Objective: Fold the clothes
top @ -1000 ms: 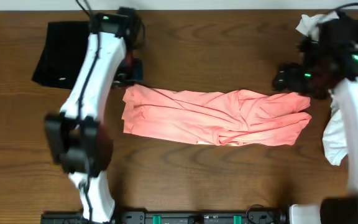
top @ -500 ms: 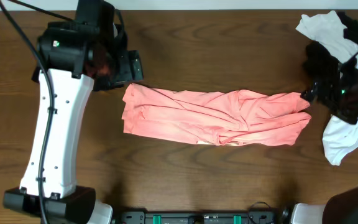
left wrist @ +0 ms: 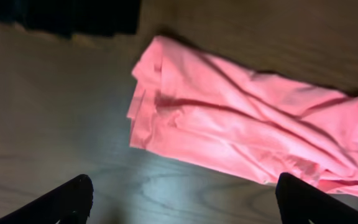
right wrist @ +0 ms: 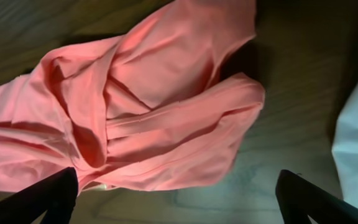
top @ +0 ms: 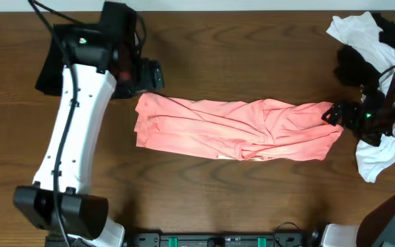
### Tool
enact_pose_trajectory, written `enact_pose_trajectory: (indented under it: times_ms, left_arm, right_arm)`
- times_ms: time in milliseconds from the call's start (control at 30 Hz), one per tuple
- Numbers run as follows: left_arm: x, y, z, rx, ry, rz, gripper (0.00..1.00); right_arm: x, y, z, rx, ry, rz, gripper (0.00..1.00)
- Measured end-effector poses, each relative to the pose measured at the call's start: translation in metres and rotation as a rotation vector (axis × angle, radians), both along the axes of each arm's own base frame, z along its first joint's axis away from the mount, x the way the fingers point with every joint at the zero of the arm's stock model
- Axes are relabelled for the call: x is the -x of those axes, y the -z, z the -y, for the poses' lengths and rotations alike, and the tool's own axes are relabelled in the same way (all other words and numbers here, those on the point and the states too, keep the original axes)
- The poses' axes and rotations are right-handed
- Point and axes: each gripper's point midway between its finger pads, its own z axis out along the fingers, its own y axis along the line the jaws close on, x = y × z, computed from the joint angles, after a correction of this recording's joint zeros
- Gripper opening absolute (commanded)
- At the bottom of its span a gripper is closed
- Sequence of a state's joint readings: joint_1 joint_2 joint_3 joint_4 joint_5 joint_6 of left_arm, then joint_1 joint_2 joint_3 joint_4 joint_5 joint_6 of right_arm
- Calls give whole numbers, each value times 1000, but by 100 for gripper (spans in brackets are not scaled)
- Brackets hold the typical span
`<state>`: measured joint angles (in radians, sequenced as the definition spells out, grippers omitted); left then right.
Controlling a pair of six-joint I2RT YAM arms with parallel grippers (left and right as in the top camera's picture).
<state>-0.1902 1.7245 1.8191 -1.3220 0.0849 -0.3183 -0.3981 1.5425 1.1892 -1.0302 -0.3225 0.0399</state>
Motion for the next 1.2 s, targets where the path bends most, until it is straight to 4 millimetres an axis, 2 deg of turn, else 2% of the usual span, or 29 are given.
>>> enact_pose_trajectory:
  times_ms: [100, 233, 333, 533, 733, 1033, 1200]
  left_arm:
    - [-2, 25, 2, 32, -29, -29, 93]
    - [-8, 68, 4, 128, -78, -52, 93]
    - [-7, 90, 0, 182, -117, -78, 93]
    - [-3, 112, -15, 233, -171, -101, 93]
    - [-4, 126, -14, 317, -103, -76, 93]
    - [4, 140, -8, 330, 42, -80, 93]
    - [4, 159, -9, 320, 106, -107, 92]
  right_arm:
    - [-1, -1, -4, -11, -24, 12, 99]
    - [-7, -3, -20, -26, -88, 34, 99]
    - [-10, -4, -32, -27, -138, 46, 99]
    - [-16, -5, -64, -33, -241, 64, 99]
    - [-24, -7, -85, -31, -303, 97, 99]
    - [-24, -8, -98, -33, -340, 98, 99]
    - [-23, -8, -100, -34, -346, 97, 99]
